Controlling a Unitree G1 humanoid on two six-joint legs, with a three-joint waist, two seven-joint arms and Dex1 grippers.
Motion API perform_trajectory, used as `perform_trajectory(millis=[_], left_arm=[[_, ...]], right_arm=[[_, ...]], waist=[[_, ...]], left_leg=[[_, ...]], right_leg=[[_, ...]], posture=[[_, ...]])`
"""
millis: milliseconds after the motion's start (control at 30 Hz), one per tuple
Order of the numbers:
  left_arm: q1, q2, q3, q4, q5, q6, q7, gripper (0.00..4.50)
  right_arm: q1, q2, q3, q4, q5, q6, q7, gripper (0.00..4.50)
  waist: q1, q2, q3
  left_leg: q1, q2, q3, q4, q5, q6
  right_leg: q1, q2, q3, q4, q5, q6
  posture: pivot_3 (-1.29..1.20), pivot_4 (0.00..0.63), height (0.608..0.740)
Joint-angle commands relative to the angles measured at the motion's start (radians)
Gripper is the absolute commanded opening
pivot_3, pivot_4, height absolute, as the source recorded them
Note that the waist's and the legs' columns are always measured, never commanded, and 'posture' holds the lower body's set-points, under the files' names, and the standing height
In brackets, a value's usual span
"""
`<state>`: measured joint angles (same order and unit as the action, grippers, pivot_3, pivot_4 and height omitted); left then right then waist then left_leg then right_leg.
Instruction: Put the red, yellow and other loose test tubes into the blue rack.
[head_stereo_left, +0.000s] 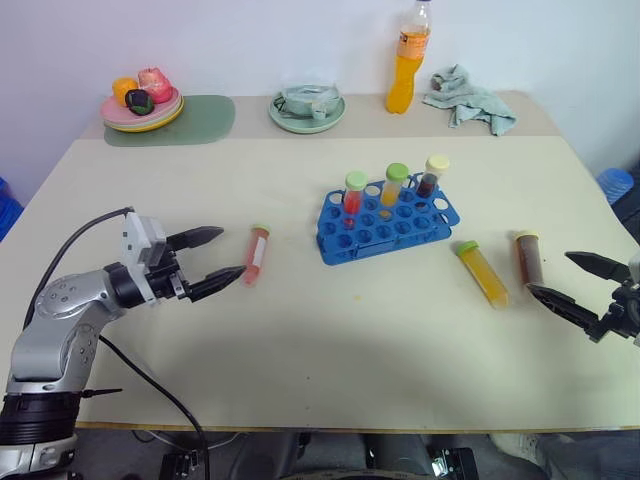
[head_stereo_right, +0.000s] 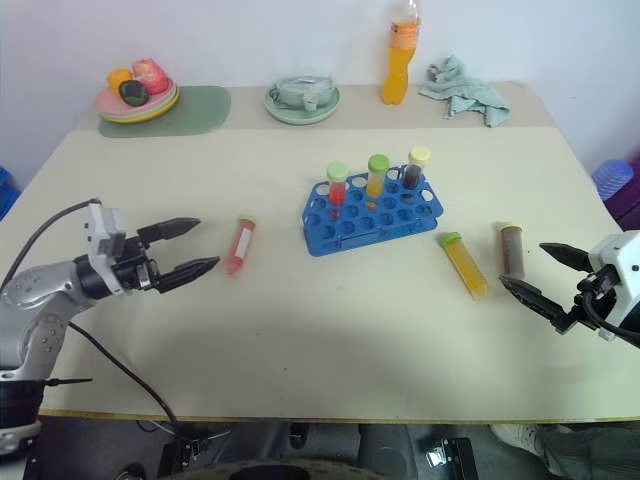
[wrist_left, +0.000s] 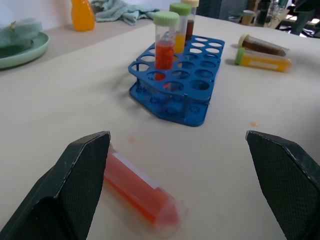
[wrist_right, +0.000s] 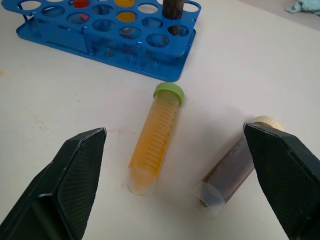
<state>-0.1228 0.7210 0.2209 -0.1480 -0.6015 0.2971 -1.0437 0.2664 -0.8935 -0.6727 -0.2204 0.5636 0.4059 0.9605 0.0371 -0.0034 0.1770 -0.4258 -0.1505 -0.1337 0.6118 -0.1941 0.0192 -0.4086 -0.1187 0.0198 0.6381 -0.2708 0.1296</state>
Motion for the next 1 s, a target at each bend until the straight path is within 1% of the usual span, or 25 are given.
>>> perform_trajectory(millis=[33, 500, 633, 767, 900, 1000], left_arm=[[0.008, 0.006, 0.015, -0.056, -0.015, 0.016, 0.009, 4.44], [0.014, 0.006, 0.028, -0.137, -0.073, 0.102, 0.027, 4.44], [-0.001, 0.006, 0.020, -0.142, -0.082, 0.106, 0.011, 4.44], [-0.021, 0.008, 0.011, -0.154, -0.107, 0.117, -0.014, 4.44], [-0.043, 0.022, -0.015, -0.159, -0.100, 0.094, -0.076, 4.44], [-0.072, 0.037, -0.038, -0.159, -0.093, 0.087, -0.128, 4.44]], right_arm=[[-0.011, 0.002, -0.017, -0.033, 0.008, -0.004, -0.002, 4.50], [-0.050, 0.015, 0.008, -0.038, 0.015, 0.005, -0.016, 4.50], [-0.069, 0.019, 0.002, -0.048, 0.027, 0.048, -0.061, 4.50], [-0.096, 0.015, -0.008, -0.071, 0.046, 0.150, -0.149, 4.50], [-0.144, -0.020, 0.010, -0.108, -0.021, 0.316, -0.336, 4.50], [-0.219, -0.062, 0.049, -0.074, 0.010, 0.479, -0.374, 4.50]], waist=[[0.000, 0.000, 0.000], [0.001, 0.000, 0.000], [0.001, 0.000, 0.000], [0.001, 0.000, 0.000], [0.001, 0.000, 0.000], [0.000, 0.000, 0.000]], left_leg=[[0.000, 0.000, 0.000, 0.000, 0.000, 0.000], [0.000, 0.000, 0.000, 0.000, 0.000, 0.001], [0.000, 0.000, 0.000, 0.000, 0.000, 0.001], [0.000, 0.000, 0.000, 0.000, 0.000, 0.001], [0.000, 0.000, 0.000, 0.000, 0.000, 0.001], [0.000, 0.000, 0.000, 0.000, 0.000, 0.001]], right_leg=[[0.000, 0.000, 0.000, -0.001, 0.000, 0.000], [0.001, 0.000, 0.000, -0.003, 0.000, 0.000], [0.001, 0.000, 0.000, -0.003, 0.000, 0.000], [0.001, 0.000, 0.000, -0.003, 0.000, 0.000], [0.001, 0.000, 0.000, -0.003, 0.000, 0.000], [0.001, 0.000, 0.000, -0.004, 0.000, 0.000]], posture=[[0.00, 0.150, 0.739], [0.00, 0.150, 0.739], [0.00, 0.150, 0.739], [0.00, 0.150, 0.739], [0.00, 0.150, 0.739], [0.00, 0.150, 0.739]])
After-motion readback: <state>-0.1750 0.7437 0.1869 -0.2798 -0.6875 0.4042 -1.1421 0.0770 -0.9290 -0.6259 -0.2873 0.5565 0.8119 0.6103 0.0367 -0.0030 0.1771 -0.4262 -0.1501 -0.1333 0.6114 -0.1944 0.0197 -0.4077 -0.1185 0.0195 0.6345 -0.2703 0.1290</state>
